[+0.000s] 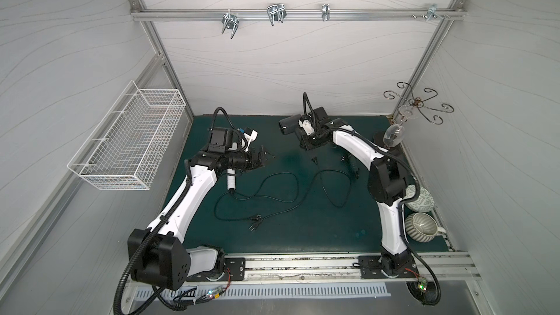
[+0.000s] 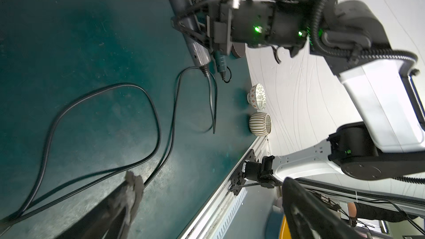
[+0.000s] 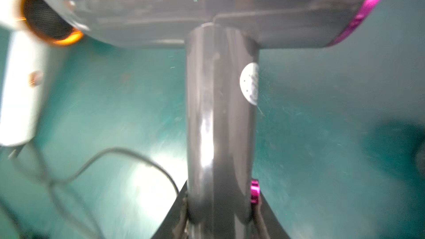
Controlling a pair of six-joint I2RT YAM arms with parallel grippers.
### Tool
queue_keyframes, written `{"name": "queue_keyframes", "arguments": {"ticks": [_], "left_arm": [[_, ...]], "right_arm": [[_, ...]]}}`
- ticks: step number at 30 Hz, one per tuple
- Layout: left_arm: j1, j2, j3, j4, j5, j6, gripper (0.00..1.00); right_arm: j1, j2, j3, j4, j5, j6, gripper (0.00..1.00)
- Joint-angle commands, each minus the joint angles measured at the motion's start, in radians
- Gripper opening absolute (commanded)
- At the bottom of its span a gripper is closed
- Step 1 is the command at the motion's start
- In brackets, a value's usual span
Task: Wrap the cord around the hair dryer
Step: Pick up the hair dryer from the center of the board.
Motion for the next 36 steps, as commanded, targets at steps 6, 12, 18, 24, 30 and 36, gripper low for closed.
{"name": "queue_keyframes", "arguments": {"ticks": [6, 12, 18, 24, 30, 36], "left_arm": [[0.033, 0.008, 0.076, -0.009, 0.042, 0.048, 0.98], [0.038, 0.027, 0.058, 0.007, 0.123, 0.059, 0.98], [0.002, 0.044, 0.019, 0.044, 0.238, 0.075, 0.97], [-0.072, 0.063, 0.059, -0.041, 0.288, 0.171, 0.97], [-0.094, 0.074, 0.079, -0.078, 0.29, 0.203, 0.94], [-0.116, 0.087, 0.084, -0.113, 0.273, 0.231, 0.93]], "right_arm": [[0.005, -0.321, -0.295, 0.041, -0.163, -0.374, 0.0], [0.005, -0.512, -0.48, 0.017, -0.217, -0.541, 0.0], [0.022, -0.635, -0.555, -0.054, -0.308, -0.689, 0.0], [0.062, -0.646, -0.528, -0.143, -0.323, -0.79, 0.0], [0.106, -0.622, -0.484, -0.179, -0.322, -0.826, 0.0], [0.141, -0.603, -0.447, -0.189, -0.317, -0.839, 0.0]]}}
